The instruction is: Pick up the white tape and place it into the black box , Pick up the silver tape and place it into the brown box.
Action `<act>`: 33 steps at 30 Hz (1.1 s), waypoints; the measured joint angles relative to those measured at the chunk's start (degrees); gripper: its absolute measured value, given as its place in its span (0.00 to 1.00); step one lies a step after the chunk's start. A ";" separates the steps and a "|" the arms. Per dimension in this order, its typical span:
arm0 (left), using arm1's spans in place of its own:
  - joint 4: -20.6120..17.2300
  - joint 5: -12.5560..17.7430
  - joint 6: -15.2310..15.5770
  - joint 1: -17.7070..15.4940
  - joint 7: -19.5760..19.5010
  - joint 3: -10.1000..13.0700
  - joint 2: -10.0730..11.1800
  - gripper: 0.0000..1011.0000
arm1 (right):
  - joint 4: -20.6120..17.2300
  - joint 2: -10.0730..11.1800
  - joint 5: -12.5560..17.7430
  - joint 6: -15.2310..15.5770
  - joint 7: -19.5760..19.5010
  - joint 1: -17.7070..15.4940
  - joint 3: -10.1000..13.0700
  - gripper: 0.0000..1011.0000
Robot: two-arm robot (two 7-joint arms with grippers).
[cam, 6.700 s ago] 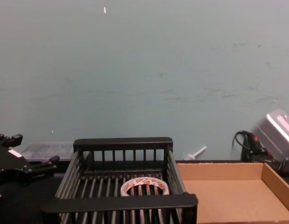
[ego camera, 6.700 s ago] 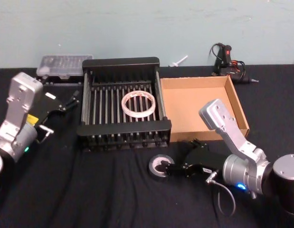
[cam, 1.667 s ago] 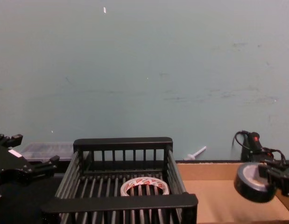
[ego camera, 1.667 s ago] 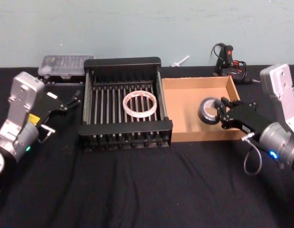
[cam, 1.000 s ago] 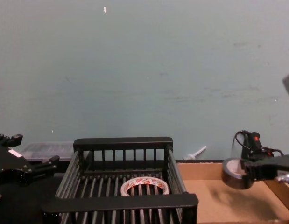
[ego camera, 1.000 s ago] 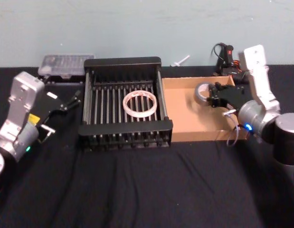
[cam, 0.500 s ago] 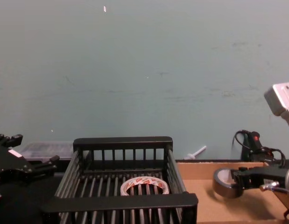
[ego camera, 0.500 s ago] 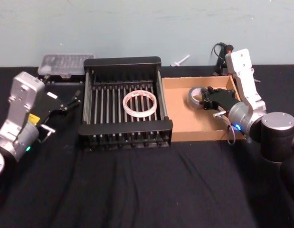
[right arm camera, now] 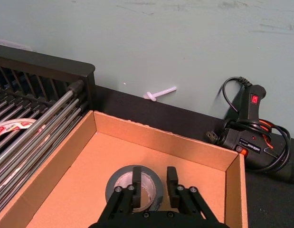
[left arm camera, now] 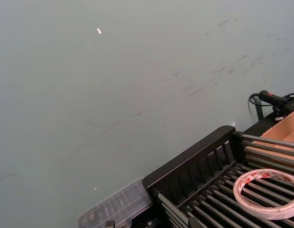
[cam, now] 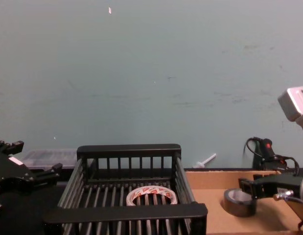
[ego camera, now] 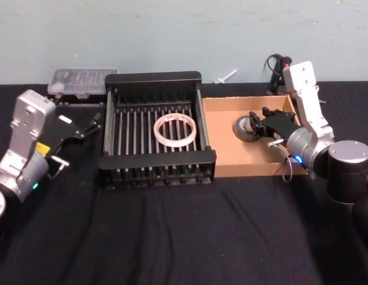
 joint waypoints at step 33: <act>0.00 0.00 0.00 0.00 0.00 0.00 0.00 0.99 | -5.80 1.10 -0.26 -2.07 1.78 -3.61 2.05 0.99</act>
